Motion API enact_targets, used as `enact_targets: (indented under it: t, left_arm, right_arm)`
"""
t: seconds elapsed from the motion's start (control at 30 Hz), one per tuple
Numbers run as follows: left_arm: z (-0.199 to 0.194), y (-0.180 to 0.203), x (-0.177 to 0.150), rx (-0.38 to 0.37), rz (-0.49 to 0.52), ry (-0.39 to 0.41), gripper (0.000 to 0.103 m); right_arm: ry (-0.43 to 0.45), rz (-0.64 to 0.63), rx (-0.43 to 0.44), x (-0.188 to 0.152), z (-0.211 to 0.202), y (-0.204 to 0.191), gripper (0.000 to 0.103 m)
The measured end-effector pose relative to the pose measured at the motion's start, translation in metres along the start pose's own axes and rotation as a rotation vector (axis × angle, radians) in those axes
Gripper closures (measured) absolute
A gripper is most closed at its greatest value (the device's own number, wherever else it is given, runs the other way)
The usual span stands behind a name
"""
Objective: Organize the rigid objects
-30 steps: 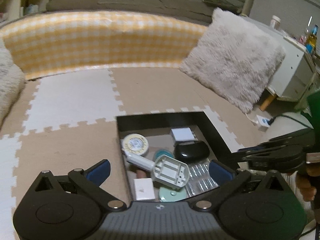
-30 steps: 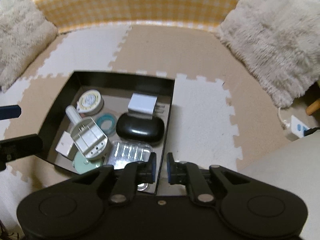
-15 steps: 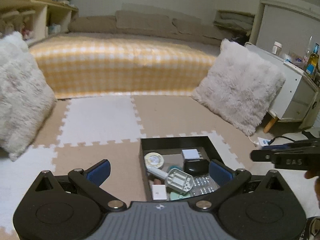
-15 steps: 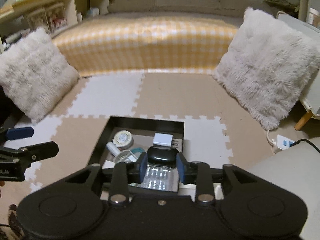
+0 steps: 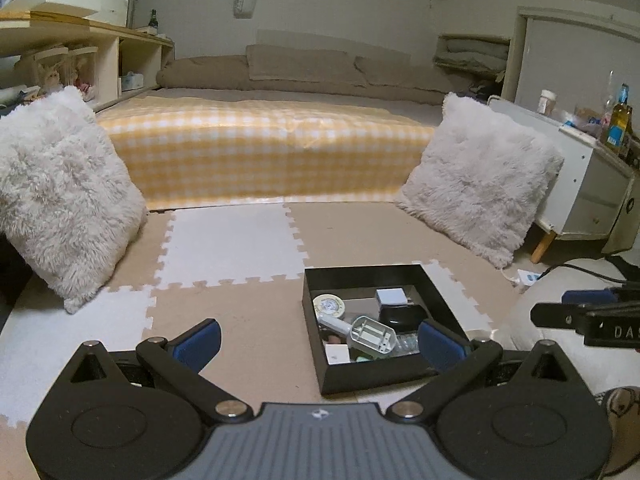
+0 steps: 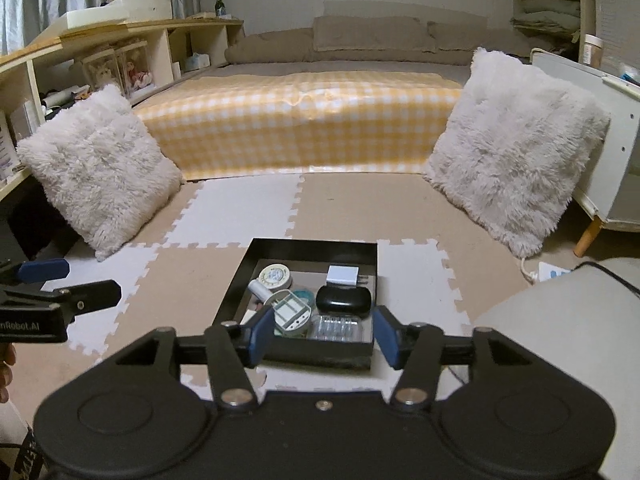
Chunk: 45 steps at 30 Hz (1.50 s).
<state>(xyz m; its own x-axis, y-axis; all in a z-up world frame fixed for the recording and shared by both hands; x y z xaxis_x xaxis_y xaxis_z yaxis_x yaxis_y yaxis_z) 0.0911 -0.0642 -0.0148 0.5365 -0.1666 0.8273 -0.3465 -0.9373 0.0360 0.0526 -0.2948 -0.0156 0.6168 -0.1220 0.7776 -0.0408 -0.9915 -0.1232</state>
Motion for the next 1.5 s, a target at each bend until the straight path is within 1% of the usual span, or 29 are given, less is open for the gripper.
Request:
enact_targets:
  t: [0.07,0.1,0.13,0.2,0.4,0.43,0.6,0.77,1.03,1.5]
  left_arm:
    - [-0.003,0.001,-0.003,0.013,0.011,0.008,0.000]
    - [-0.004,0.001,-0.005,0.022,0.020,0.010,0.000]
    - [-0.005,0.001,-0.007,0.031,0.030,0.011,0.000]
    - [-0.006,0.003,-0.011,0.037,0.044,0.011,0.000]
    - [-0.011,0.006,-0.021,0.041,0.054,0.028,0.000]
    - [-0.012,0.007,-0.023,0.046,0.052,0.029,0.000]
    - [-0.015,0.006,-0.029,0.069,0.052,0.034,0.000]
    - [-0.020,0.003,-0.030,0.072,0.036,0.052,0.000]
    - [-0.024,0.004,-0.032,0.076,0.045,0.065,0.000]
    - [-0.024,0.004,-0.032,0.077,0.045,0.065,0.000]
  right_arm:
    - [0.010,0.005,-0.006,-0.006,-0.005,0.000,0.040]
    - [0.013,0.006,-0.003,-0.010,-0.007,-0.001,0.035]
    - [0.015,0.004,0.003,-0.013,-0.009,-0.001,0.025]
    - [0.025,0.000,0.004,-0.018,-0.012,-0.003,0.017]
    - [0.068,-0.022,-0.022,-0.029,-0.020,-0.008,0.010]
    - [0.076,-0.025,-0.028,-0.029,-0.021,-0.008,0.008]
    - [0.126,-0.036,-0.058,-0.031,-0.026,-0.009,0.002]
    - [0.156,-0.048,-0.088,-0.035,-0.029,-0.009,0.001]
    - [0.168,-0.037,-0.102,-0.038,-0.028,-0.008,0.001]
    - [0.178,-0.035,-0.096,-0.040,-0.029,-0.009,0.001]
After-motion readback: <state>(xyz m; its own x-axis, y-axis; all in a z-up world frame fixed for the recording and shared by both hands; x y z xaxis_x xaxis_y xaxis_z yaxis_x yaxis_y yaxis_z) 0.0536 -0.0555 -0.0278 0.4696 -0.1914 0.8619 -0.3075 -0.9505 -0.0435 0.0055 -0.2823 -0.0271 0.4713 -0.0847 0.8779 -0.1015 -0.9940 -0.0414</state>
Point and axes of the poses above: each gripper's, at about its wrist camera, not at the fingertips, and z roughly the way its jaws point, y to its right, x to its top, the point moved 5 cm from there along z, roughly the way its jaws point, and after that the axes turned 4 degrees about z, right-handed, at the moved point
